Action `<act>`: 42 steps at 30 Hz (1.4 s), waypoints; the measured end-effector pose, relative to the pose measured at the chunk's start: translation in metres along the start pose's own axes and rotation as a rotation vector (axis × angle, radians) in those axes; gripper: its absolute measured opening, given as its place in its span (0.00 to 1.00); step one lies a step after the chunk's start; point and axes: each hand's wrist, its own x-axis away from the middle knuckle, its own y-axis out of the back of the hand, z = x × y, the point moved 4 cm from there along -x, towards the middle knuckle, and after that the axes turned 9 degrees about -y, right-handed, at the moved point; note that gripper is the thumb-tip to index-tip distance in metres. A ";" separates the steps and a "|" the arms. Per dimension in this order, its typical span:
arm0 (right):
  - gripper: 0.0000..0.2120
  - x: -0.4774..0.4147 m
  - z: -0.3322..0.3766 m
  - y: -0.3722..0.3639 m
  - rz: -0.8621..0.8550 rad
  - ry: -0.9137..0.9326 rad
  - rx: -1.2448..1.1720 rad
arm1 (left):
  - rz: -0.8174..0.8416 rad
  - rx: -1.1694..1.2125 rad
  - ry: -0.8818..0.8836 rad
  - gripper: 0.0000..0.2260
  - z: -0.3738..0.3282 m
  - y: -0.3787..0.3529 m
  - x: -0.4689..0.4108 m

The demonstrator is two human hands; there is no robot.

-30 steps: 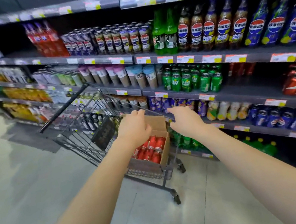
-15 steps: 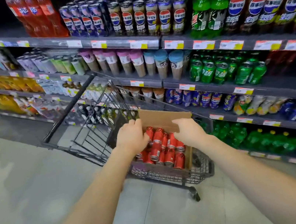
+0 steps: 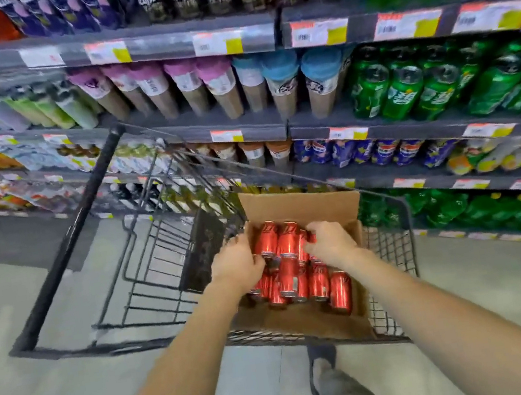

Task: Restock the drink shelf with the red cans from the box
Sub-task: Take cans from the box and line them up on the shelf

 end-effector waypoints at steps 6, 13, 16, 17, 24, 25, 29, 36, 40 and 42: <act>0.17 -0.087 -0.012 -0.036 0.089 -0.134 -0.020 | 0.103 0.074 0.039 0.34 0.026 -0.042 -0.090; 0.24 -0.170 -0.022 -0.092 0.147 -0.334 -0.176 | 0.197 0.241 0.116 0.25 0.065 -0.119 -0.163; 0.27 -0.208 -0.028 -0.124 0.172 -0.432 -0.260 | 0.214 0.271 0.144 0.27 0.078 -0.145 -0.196; 0.29 -0.218 -0.030 -0.133 0.166 -0.451 -0.281 | 0.208 0.281 0.152 0.27 0.082 -0.153 -0.206; 0.39 -0.258 -0.038 -0.185 0.134 -0.560 -0.336 | 0.194 0.290 0.217 0.37 0.093 -0.206 -0.257; 0.40 -0.261 -0.038 -0.188 0.112 -0.564 -0.337 | 0.200 0.280 0.234 0.39 0.094 -0.210 -0.260; 0.38 -0.262 -0.043 -0.192 0.002 -0.531 -0.411 | 0.156 0.307 0.258 0.38 0.093 -0.218 -0.268; 0.25 -0.229 -0.042 -0.180 -0.058 -0.416 -0.565 | 0.053 0.454 0.197 0.32 0.095 -0.205 -0.248; 0.29 -0.187 -0.031 -0.148 -0.122 -0.378 -0.660 | 0.001 0.546 0.085 0.32 0.087 -0.164 -0.219; 0.31 -0.164 -0.024 -0.126 -0.155 -0.368 -0.727 | -0.013 0.597 0.023 0.34 0.079 -0.136 -0.203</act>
